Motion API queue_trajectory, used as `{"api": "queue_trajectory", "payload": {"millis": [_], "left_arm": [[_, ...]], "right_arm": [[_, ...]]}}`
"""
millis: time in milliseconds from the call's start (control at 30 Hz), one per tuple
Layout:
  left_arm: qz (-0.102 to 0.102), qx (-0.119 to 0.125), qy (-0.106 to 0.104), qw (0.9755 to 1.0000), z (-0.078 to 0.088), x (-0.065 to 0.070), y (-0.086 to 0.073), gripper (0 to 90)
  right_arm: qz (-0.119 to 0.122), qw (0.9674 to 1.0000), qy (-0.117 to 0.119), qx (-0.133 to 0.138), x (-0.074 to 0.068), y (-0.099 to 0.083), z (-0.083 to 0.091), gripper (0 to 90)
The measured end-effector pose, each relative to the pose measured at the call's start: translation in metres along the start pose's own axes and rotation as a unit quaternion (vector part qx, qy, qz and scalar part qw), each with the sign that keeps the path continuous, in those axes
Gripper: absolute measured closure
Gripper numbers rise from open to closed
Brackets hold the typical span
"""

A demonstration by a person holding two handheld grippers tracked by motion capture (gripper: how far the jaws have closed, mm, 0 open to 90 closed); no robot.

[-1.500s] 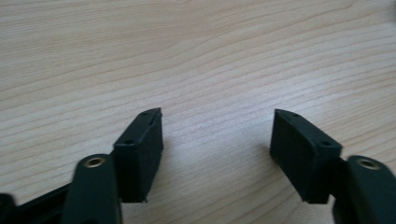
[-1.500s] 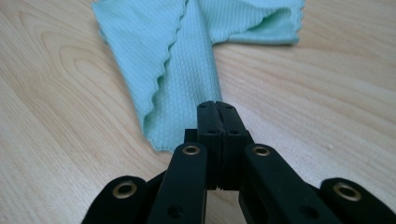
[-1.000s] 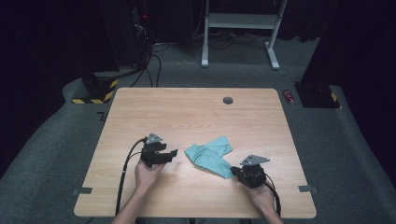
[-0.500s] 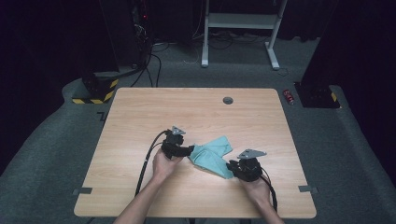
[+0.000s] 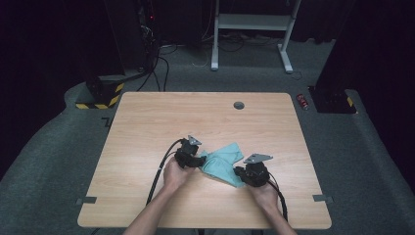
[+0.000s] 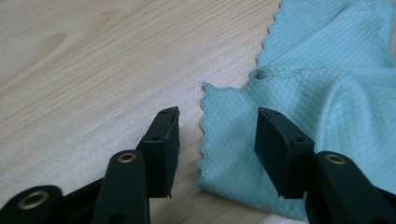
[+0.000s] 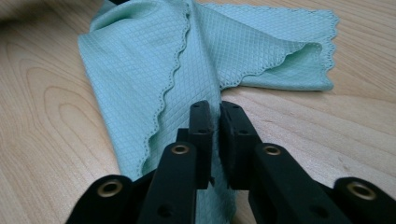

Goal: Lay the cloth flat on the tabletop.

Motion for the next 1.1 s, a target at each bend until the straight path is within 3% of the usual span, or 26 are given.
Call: {"api": "queue_trajectory", "payload": {"millis": [300, 533, 833, 1100], "left_arm": [[-0.012, 0.001, -0.014, 0.9998, 0.0, 0.006, 0.002, 69.7], [-0.023, 0.003, -0.041, 0.9989, 0.0, 0.013, 0.002, 86.1], [-0.02, 0.009, -0.06, 0.9979, 0.004, 0.012, 0.002, 89.0], [-0.052, 0.047, -0.088, 0.9937, 0.041, 0.02, 0.006, 89.1]], "right_arm": [[0.006, 1.0, 0.001, -0.004, -0.002, 0.0, 0.0, 87.9], [0.006, 1.0, 0.001, -0.005, -0.002, 0.0, -0.001, 87.8], [0.001, 1.0, -0.001, -0.001, -0.001, 0.001, 0.0, 87.9], [0.003, 1.0, -0.001, 0.004, -0.002, 0.002, 0.005, 88.0]]}}
Point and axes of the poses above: each handheld gripper's, and its own axes: z roughly backward along the jaws, y roughly out of its top, x roughly to its right, the point moved 9 cm from there along -z, roughly forward along the jaws, and after that the axes turned 4 degrees about y, right-handed, at the moved point
